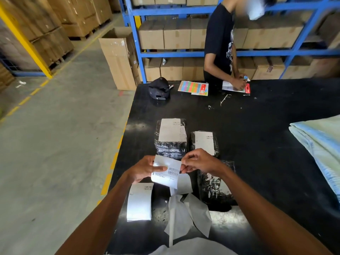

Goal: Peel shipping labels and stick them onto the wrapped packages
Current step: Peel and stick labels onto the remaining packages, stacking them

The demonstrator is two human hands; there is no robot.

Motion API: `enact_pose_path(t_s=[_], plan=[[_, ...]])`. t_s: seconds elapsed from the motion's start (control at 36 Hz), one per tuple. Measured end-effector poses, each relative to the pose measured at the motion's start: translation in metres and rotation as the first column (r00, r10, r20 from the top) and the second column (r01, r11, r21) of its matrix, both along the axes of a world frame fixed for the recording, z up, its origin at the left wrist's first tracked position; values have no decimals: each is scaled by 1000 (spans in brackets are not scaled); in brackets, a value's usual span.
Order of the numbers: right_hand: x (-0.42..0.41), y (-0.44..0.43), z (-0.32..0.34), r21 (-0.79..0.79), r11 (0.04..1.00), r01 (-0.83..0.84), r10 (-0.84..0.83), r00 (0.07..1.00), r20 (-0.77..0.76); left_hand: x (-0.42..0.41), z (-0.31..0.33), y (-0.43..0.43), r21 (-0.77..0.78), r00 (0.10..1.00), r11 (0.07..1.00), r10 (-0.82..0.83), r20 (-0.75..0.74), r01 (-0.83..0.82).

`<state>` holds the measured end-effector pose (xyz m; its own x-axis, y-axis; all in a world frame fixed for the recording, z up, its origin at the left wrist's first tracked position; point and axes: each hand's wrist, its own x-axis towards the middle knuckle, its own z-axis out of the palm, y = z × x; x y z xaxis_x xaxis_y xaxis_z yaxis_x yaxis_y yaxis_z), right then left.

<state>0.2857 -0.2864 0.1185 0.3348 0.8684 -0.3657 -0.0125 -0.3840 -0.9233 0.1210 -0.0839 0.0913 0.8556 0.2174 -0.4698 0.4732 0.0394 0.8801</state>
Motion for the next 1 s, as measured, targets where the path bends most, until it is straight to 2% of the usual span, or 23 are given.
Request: enact_pose_path(t_s=[0.36,0.5,0.56,0.64,0.69,0.86,1.0], plan=[[9,-6,7,16,1000,-7,6,1000,23,16,3,-11,0,999,999,39,36,-39],[8,-3,9,42,999,20,-21,1000,16,27,-2,-21,315,975,923,194,112,-220],[7,-2,10,51,999,18,-18,1000,9,29,4,-27,296,988,944,121,94,-144],[7,-2,11,72,997,2,-1,1000,-5,30,16,-38,199,994,979,-55,91,36],[5,-1,10,79,997,5,-5,1000,-3,32,20,-46,135,989,986,-109,99,95],[7,-5,8,92,996,11,-16,999,46,39,25,-53,192,976,972,-162,147,133],[8,-9,8,74,996,51,-55,997,53,42,22,-55,183,981,978,-126,149,98]])
